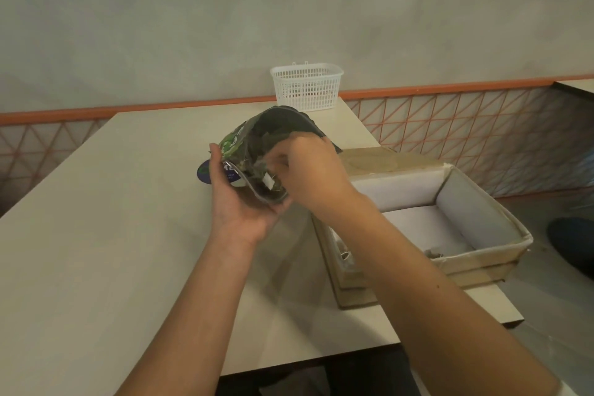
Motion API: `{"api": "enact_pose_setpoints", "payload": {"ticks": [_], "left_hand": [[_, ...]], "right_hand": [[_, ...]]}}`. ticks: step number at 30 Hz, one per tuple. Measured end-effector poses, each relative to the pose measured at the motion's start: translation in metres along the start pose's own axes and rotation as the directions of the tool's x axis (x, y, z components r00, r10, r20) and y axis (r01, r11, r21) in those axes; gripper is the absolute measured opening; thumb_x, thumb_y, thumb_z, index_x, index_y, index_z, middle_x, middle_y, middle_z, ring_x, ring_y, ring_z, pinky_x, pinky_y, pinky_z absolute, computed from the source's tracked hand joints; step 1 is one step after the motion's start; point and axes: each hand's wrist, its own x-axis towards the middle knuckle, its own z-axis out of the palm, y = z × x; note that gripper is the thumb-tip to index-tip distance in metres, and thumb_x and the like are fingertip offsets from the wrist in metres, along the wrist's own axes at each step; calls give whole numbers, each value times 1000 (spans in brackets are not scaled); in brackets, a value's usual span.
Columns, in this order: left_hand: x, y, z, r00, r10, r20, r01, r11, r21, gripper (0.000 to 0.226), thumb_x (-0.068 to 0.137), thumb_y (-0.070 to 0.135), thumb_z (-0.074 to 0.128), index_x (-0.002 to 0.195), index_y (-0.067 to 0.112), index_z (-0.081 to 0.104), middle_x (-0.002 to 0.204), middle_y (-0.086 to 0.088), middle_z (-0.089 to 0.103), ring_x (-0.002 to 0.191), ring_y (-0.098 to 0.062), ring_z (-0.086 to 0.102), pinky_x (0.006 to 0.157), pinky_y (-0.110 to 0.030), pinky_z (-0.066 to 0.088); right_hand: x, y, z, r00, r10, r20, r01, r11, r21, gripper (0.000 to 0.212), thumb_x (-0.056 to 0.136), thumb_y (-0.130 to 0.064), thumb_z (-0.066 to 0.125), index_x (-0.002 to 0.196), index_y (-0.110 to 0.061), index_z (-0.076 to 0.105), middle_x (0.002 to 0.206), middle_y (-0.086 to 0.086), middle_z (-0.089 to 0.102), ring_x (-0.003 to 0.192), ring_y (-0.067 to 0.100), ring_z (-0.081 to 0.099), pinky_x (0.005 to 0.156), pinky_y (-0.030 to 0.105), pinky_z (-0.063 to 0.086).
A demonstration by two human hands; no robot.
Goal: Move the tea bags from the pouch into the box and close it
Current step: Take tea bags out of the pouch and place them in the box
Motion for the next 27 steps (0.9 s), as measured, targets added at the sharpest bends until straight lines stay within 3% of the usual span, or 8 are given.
{"api": "enact_pose_setpoints", "payload": {"ticks": [4,9,12,15,18,20,24,27], "left_hand": [[0,-1,2,998,-20,54,21,999,-35,76,86,74,49,121,9,67,125,-22,67,110,-37,67,84,-54,58],[1,-5,-1,993,-32,109,37,998,-43,77,87,74,48,128,10,62,127,-26,64,112,-45,65,88,-60,55],[0,-5,-1,996,-26,89,31,998,-55,77,86,75,50,128,11,62,126,-29,64,114,-50,62,96,-65,47],[2,-6,-1,995,-29,95,35,997,-67,78,86,76,49,128,11,63,130,-27,62,118,-50,60,97,-67,46],[2,-9,-1,995,-22,96,28,997,-66,78,86,76,48,125,10,64,130,-27,62,120,-50,58,98,-67,45],[2,-10,-1,995,-25,98,32,997,-70,78,86,75,49,127,11,63,130,-27,62,121,-50,58,99,-66,45],[3,-11,-1,996,-19,86,25,997,-70,76,85,74,52,127,12,63,128,-26,64,119,-49,59,99,-66,45],[2,-11,0,996,-19,85,24,998,-62,75,86,74,51,125,12,64,126,-25,65,118,-48,60,100,-66,43]], "right_hand": [[-4,7,-13,974,58,-220,0,967,257,18,90,-15,63,103,-19,75,90,-1,61,88,21,60,74,34,49],[-13,18,-28,965,223,-135,-118,836,536,9,91,-17,64,97,-18,71,93,-4,62,78,1,59,70,12,48],[-20,26,-49,934,349,-76,-171,622,764,4,94,-17,60,91,-17,61,92,1,69,74,6,67,67,21,56],[-30,36,-65,910,415,-15,-217,505,835,5,96,-16,56,92,-16,54,96,4,69,76,12,69,68,29,60],[-41,49,-73,900,431,68,-304,506,807,8,95,-14,58,94,-7,56,94,8,69,69,16,70,63,30,61],[-47,59,-74,896,427,122,-382,601,702,12,94,-17,60,94,-5,60,92,8,68,65,13,69,60,23,59],[-54,72,-59,880,412,236,-475,775,416,7,90,-20,64,84,-16,64,80,1,67,62,10,58,51,17,50],[-55,75,-42,863,391,319,-480,830,282,7,88,-17,67,84,-22,65,81,1,68,59,9,56,51,16,46]]}}
